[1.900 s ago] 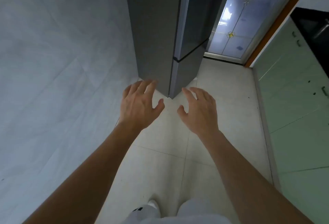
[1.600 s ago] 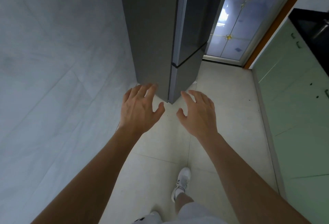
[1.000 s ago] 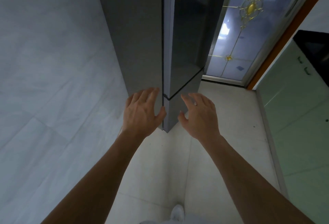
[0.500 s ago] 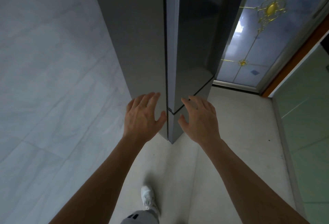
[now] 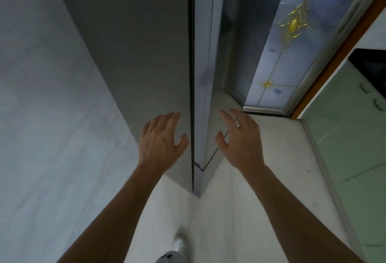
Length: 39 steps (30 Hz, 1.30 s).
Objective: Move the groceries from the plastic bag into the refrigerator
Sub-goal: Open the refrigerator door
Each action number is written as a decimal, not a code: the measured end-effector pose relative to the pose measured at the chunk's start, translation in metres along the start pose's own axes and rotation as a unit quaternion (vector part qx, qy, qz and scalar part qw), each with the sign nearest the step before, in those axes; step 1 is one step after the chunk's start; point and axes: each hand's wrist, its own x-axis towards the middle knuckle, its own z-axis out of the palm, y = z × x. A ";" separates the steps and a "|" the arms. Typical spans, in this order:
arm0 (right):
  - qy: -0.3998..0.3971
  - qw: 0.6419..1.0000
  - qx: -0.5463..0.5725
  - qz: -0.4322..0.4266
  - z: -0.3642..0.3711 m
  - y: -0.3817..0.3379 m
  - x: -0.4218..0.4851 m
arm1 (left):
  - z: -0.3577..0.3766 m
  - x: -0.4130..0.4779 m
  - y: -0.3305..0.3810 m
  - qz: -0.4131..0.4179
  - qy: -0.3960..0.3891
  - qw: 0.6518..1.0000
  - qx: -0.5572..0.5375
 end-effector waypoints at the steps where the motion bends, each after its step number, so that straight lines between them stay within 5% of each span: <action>1: 0.003 1.000 -0.007 0.008 0.004 -0.001 0.008 | 0.003 0.012 -0.006 0.010 0.002 1.000 -0.009; 16: 0.059 0.997 -0.052 0.010 0.008 0.004 0.075 | 0.022 0.067 0.008 0.051 0.063 0.983 -0.163; 26: 0.247 0.934 -0.132 -0.220 -0.093 -0.025 0.165 | -0.013 0.108 0.041 0.168 0.186 0.947 -0.200; 33: 0.259 0.865 -0.222 -0.369 -0.122 -0.063 0.217 | -0.022 0.123 0.035 0.209 0.234 0.936 -0.159; 39: 0.223 0.852 -0.310 -0.357 -0.114 -0.065 0.232 | -0.027 0.141 0.035 0.274 0.255 0.917 -0.141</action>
